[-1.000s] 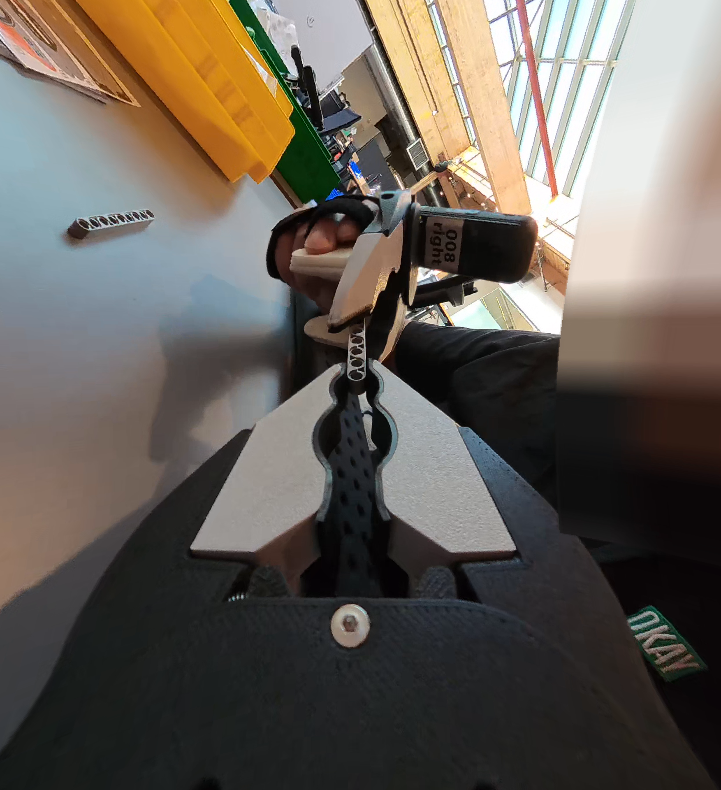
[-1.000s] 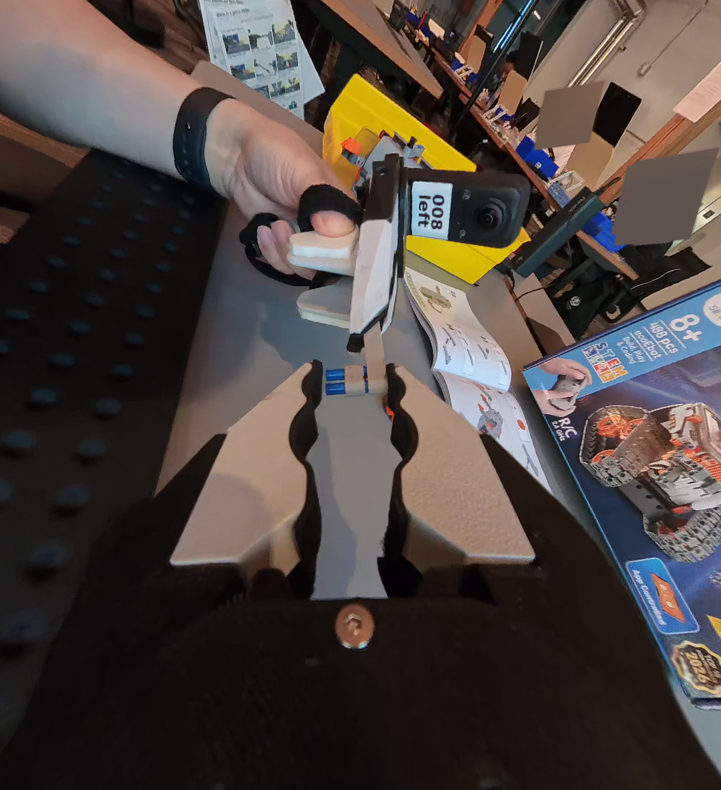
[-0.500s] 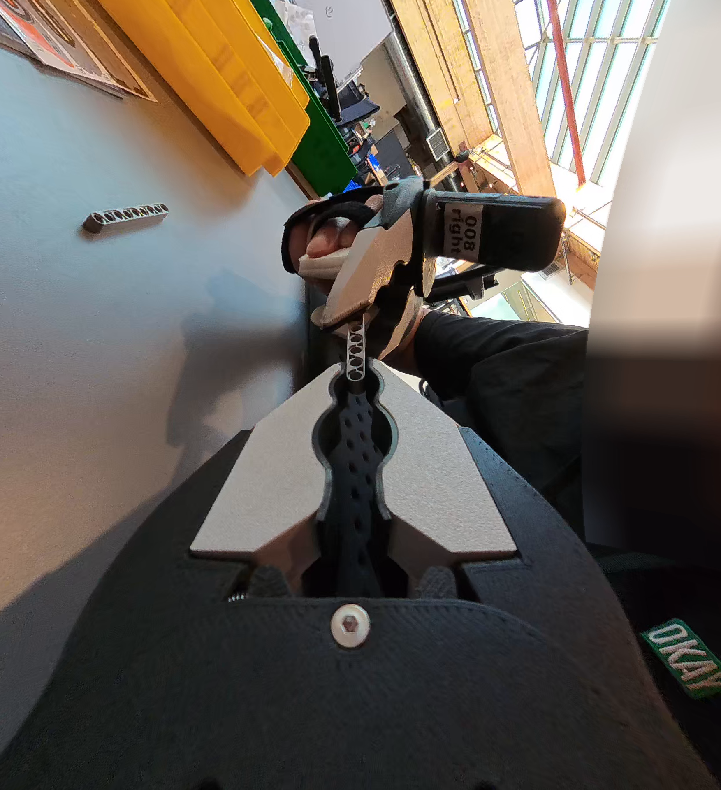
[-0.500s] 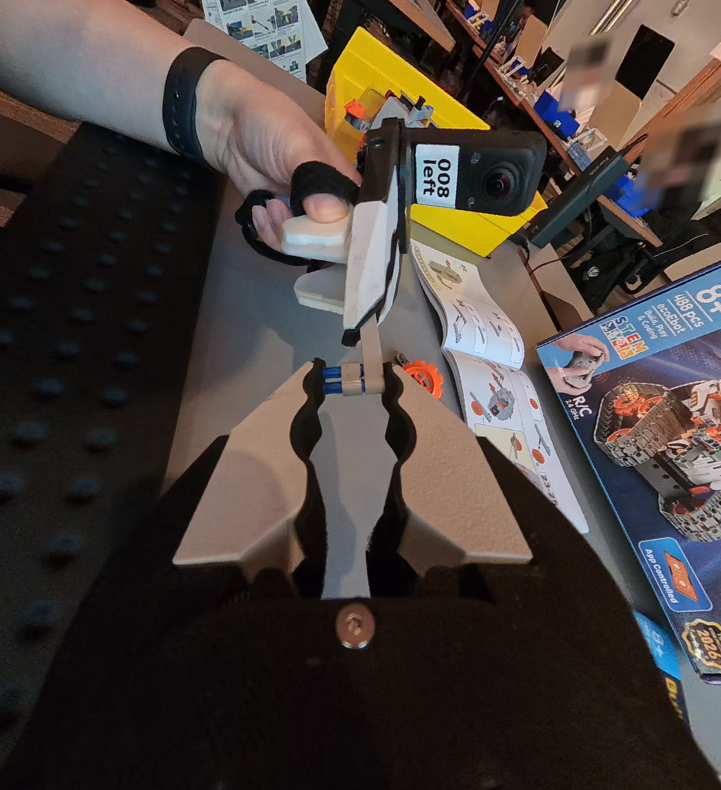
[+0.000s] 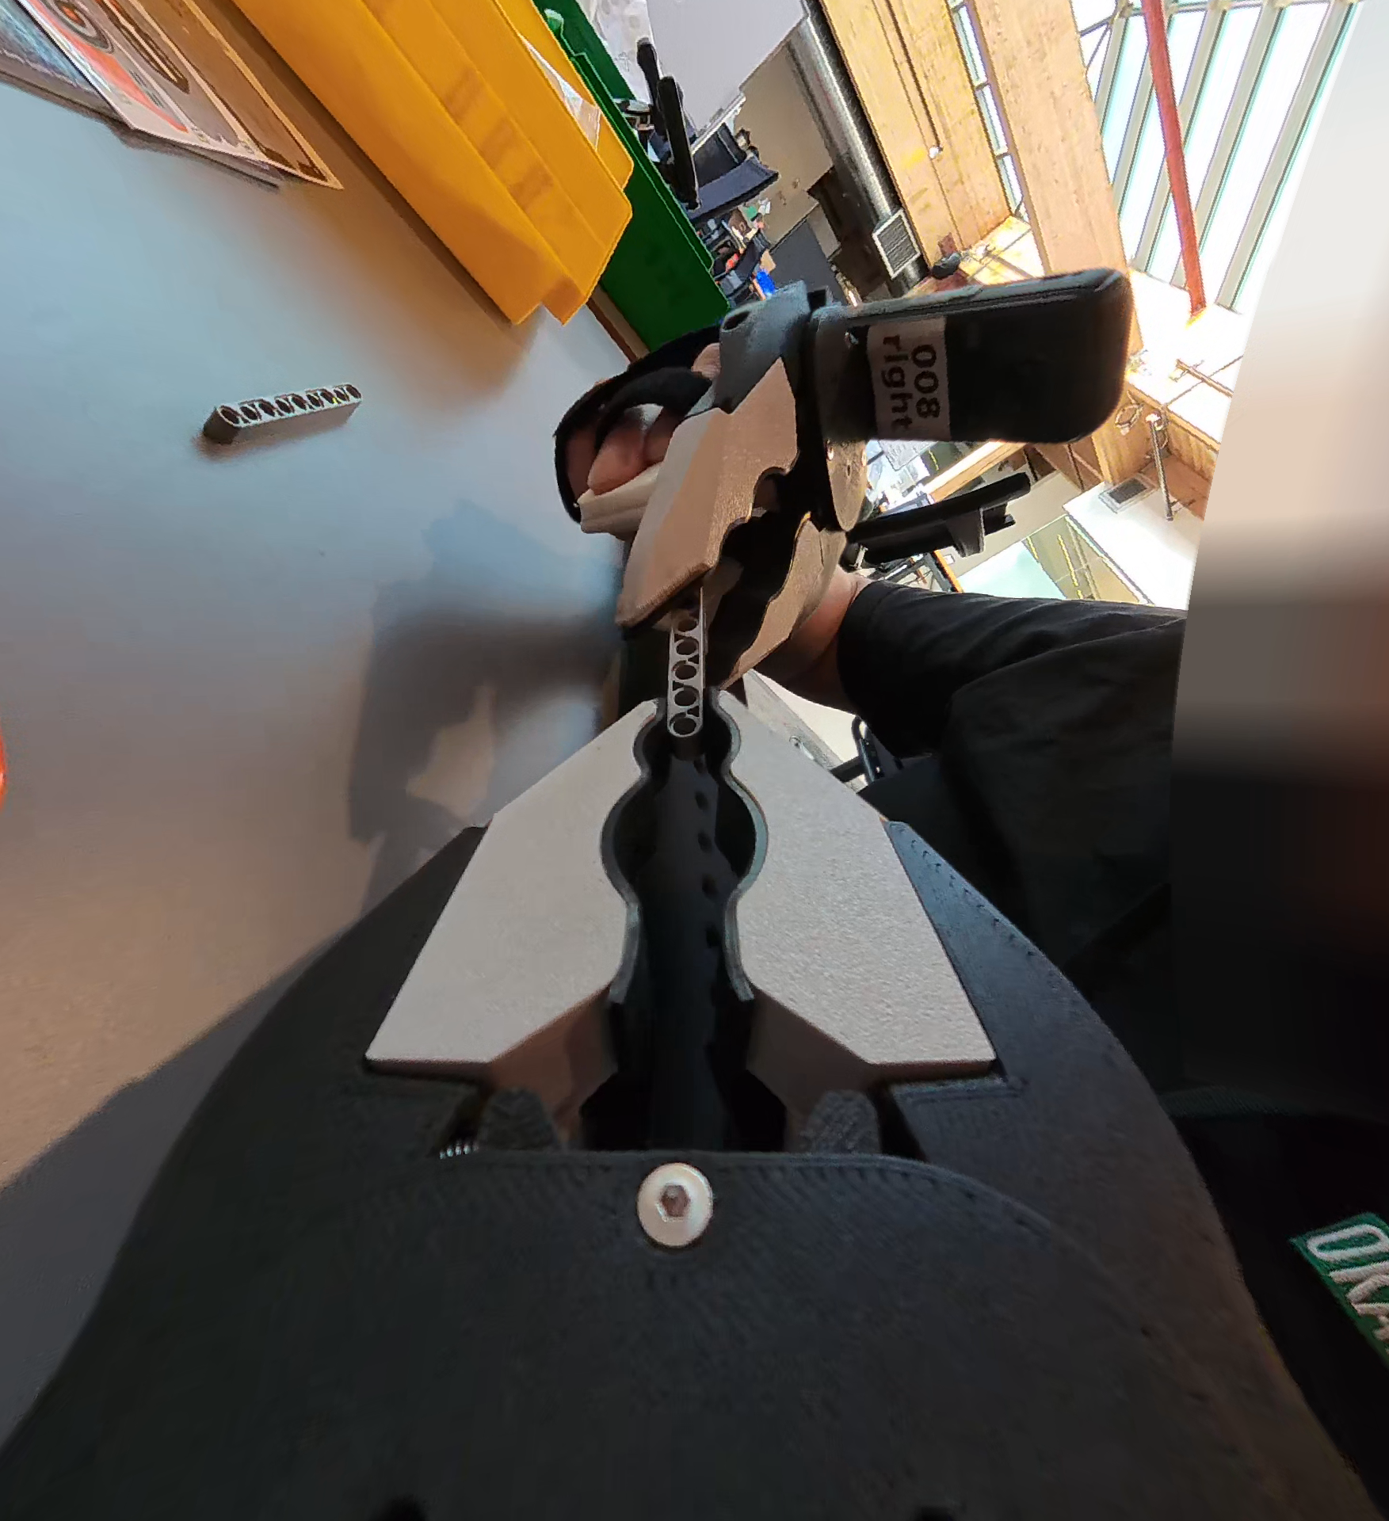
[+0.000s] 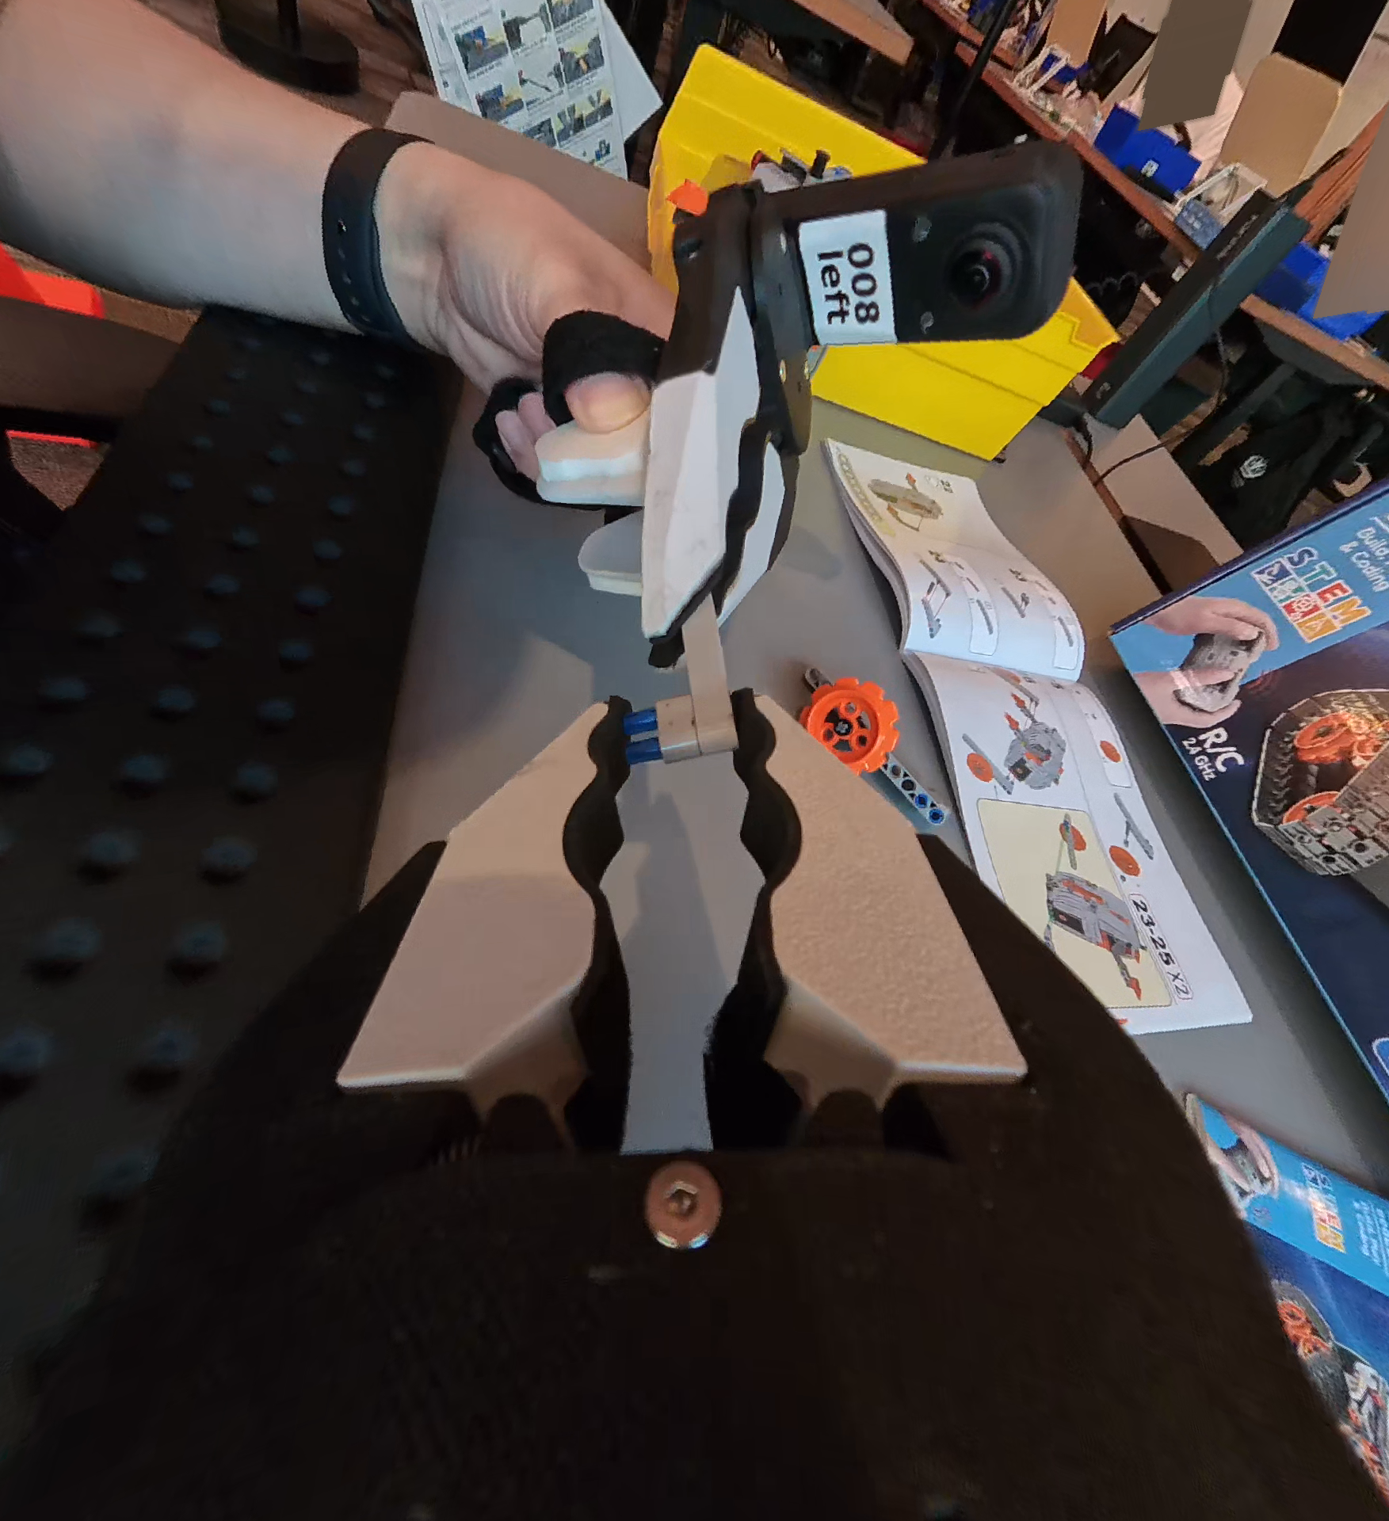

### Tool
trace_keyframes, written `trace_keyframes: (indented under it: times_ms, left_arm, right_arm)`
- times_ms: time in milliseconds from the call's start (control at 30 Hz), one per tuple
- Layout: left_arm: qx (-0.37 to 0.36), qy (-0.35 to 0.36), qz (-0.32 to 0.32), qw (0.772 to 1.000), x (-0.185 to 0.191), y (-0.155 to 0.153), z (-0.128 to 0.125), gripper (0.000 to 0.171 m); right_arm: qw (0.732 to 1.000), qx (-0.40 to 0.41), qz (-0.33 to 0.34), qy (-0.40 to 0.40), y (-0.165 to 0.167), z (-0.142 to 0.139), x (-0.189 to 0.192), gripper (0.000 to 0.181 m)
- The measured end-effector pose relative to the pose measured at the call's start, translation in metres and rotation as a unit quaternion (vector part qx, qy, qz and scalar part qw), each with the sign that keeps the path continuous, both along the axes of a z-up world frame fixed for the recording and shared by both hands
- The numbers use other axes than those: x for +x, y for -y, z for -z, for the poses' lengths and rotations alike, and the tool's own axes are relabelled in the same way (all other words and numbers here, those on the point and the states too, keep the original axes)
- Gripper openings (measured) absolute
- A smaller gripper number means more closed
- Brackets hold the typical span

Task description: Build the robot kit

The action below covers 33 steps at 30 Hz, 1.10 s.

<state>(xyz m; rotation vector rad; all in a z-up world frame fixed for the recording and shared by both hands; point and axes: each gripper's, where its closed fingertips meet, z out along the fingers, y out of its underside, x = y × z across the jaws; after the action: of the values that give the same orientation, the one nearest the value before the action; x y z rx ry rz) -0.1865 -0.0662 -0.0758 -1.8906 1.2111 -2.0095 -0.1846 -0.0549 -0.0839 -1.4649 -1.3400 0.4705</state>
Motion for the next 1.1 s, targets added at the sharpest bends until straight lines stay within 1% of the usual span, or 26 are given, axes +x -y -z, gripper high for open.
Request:
trace_keyframes:
  times_ms: [133,167,267,333,400,500,633,700,767,800,833,867,900,933,967,1000,1033,1067,1100]
  left_arm:
    - [-0.045,0.01,-0.002,0.999,0.0,-0.004,-0.004,0.006]
    - [-0.056,0.01,-0.004,0.998,0.0,-0.005,-0.004,0.006]
    - [-0.077,0.01,0.003,0.997,0.001,-0.004,-0.003,0.005]
    - [-0.075,-0.003,0.004,0.997,0.001,-0.004,0.003,0.006]
    - [-0.093,0.0,0.013,0.996,0.001,-0.001,0.001,0.005]
    - [-0.11,0.008,0.023,0.994,0.001,0.001,-0.002,0.005]
    - [-0.094,0.001,0.014,0.995,0.002,-0.001,0.001,0.005]
    - [-0.088,0.005,0.003,0.996,0.001,-0.004,-0.001,0.005]
    - [-0.057,0.004,-0.012,0.998,0.002,-0.008,0.0,0.005]
    - [-0.041,0.011,-0.019,0.999,0.002,-0.01,-0.003,0.005]
    - [-0.029,0.024,-0.026,0.999,0.003,-0.011,-0.008,0.005]
    - [-0.021,0.04,-0.033,0.998,0.003,-0.013,-0.015,0.005]
    - [-0.013,0.055,-0.041,0.998,0.002,-0.015,-0.021,0.005]
    - [-0.003,0.065,-0.053,0.996,0.0,-0.019,-0.025,0.005]
    - [0.009,0.069,-0.068,0.995,-0.001,-0.023,-0.026,0.005]
    - [0.022,0.07,-0.083,0.994,-0.002,-0.028,-0.027,0.005]
    - [0.032,0.072,-0.094,0.992,-0.003,-0.032,-0.028,0.005]
    - [0.04,0.076,-0.102,0.991,-0.003,-0.034,-0.029,0.005]
    - [0.047,0.078,-0.107,0.99,-0.003,-0.036,-0.03,0.005]
  right_arm:
    - [0.999,-0.013,-0.006,-0.036,-0.002,-0.004,-0.002,0.025]
    - [0.999,-0.006,-0.009,-0.038,-0.003,-0.005,-0.002,0.025]
    - [0.999,0.034,-0.013,-0.025,-0.003,-0.005,-0.001,0.025]
    - [0.998,0.053,-0.011,0.011,-0.003,0.003,0.0,0.025]
    - [0.997,0.073,-0.013,0.028,-0.001,0.002,0.0,0.025]
    - [0.996,0.084,-0.01,0.04,0.002,-0.001,0.0,0.024]
    - [0.996,0.073,-0.005,0.044,0.0,0.003,0.002,0.024]
    - [0.998,0.064,-0.003,0.025,-0.004,0.0,0.001,0.025]
    - [1.0,0.018,-0.013,-0.019,-0.007,0.0,0.0,0.025]
    - [0.999,0.008,-0.021,-0.044,-0.008,-0.004,0.0,0.026]
    - [0.997,0.005,-0.024,-0.07,-0.008,-0.012,0.001,0.031]
    - [0.995,0.008,-0.018,-0.098,-0.011,-0.021,0.004,0.046]
    - [0.992,0.01,-0.014,-0.127,-0.013,-0.03,0.006,0.058]
    - [0.989,0.006,-0.014,-0.15,-0.014,-0.037,0.008,0.061]
    - [0.986,-0.003,-0.015,-0.167,-0.014,-0.042,0.01,0.059]
    - [0.982,-0.019,-0.02,-0.185,-0.013,-0.045,0.012,0.053]
    - [0.978,-0.049,-0.027,-0.203,-0.012,-0.047,0.012,0.039]
    - [0.971,-0.091,-0.028,-0.219,-0.014,-0.046,0.012,0.034]
    - [0.962,-0.14,-0.022,-0.233,-0.019,-0.042,0.012,0.034]
